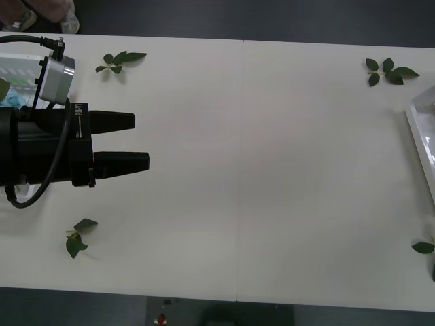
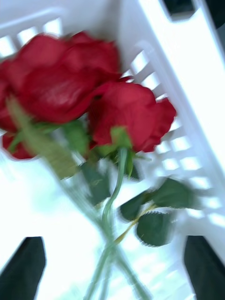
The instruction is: Put the red flowers into the right box and the blue flowers into the left box
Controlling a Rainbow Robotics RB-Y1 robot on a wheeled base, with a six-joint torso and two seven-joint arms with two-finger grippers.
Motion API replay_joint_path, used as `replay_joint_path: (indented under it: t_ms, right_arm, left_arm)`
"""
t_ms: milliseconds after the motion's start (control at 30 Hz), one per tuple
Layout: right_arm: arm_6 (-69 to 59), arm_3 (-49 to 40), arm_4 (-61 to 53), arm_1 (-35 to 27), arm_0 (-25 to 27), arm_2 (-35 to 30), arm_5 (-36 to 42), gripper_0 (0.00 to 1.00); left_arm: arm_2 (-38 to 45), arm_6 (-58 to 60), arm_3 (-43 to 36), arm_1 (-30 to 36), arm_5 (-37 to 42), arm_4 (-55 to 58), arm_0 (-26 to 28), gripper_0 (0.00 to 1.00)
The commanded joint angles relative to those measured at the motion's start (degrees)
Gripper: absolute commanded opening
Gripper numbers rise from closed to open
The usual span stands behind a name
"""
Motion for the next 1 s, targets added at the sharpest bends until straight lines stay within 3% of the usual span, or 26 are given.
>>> replay_joint_path:
  t_ms: [33,267,600,833,1000]
  right_arm:
    - [5.26,-5.83,-4.91,-0.84,-0.98,-1.6,4.23,0.98]
    - [17.3,-14.97,-16.16,-0.75,-0.98,-3.27,14.69,0.98]
    - [40.85,-19.98,-35.58,-0.49,-0.98,-5.12,22.16,0.98]
    - [58.08,-25.08,-42.88,4.78,-0.98,-11.01,31.3,0.98]
    - [65.9,-31.58,-45.08,8.92,-0.98,-11.62,34.99,0.98]
  left_arm:
    - [-0.54,-2.87,-1.57,-0.18,-0.53,0.37,-0.78,1.0]
    - [-0.54,-2.87,-1.57,-0.18,-0.53,0.37,-0.78,1.0]
    - [-0.54,-2.87,-1.57,-0.18,-0.53,0.37,-0.78,1.0]
    - [-0.54,-2.87,-1.57,-0.18,-0.53,0.37,-0.78,1.0]
    - [-0.54,-2.87,-1.57,-0.18,-0.53,0.37,-0.78,1.0]
